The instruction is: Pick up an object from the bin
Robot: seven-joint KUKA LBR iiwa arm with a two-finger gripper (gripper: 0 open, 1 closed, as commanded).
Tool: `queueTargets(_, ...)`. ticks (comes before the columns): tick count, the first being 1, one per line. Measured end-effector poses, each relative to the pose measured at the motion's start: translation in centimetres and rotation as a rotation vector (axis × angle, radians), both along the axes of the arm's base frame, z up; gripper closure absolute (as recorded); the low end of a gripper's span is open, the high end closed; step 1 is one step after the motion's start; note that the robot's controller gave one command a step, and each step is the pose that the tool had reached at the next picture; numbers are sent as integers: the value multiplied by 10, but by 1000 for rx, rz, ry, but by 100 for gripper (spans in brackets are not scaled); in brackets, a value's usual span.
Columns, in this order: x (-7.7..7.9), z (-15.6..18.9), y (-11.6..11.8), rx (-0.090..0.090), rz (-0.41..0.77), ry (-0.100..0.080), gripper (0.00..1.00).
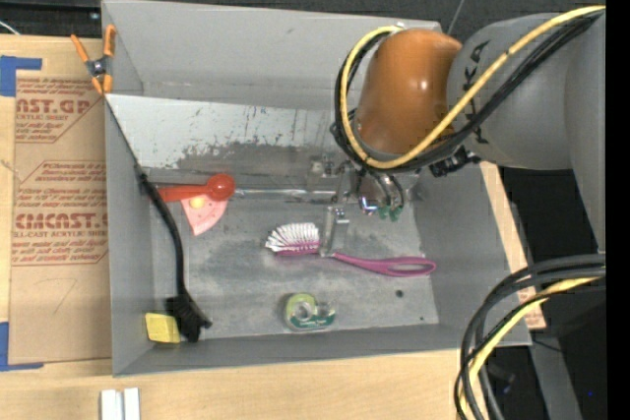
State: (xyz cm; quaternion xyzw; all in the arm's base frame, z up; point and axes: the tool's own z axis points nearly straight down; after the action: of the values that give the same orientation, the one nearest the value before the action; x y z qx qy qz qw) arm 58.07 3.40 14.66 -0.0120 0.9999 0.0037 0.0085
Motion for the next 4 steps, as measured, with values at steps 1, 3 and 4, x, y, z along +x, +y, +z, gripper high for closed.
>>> queueTargets(1, -12, -48, -11, -4, -164, 26, 0)
queueTargets(3, -5, -75, -8, -1, -253, 17, 100)
queueTargets(4, -5, -75, -8, 0, -253, 17, 100)
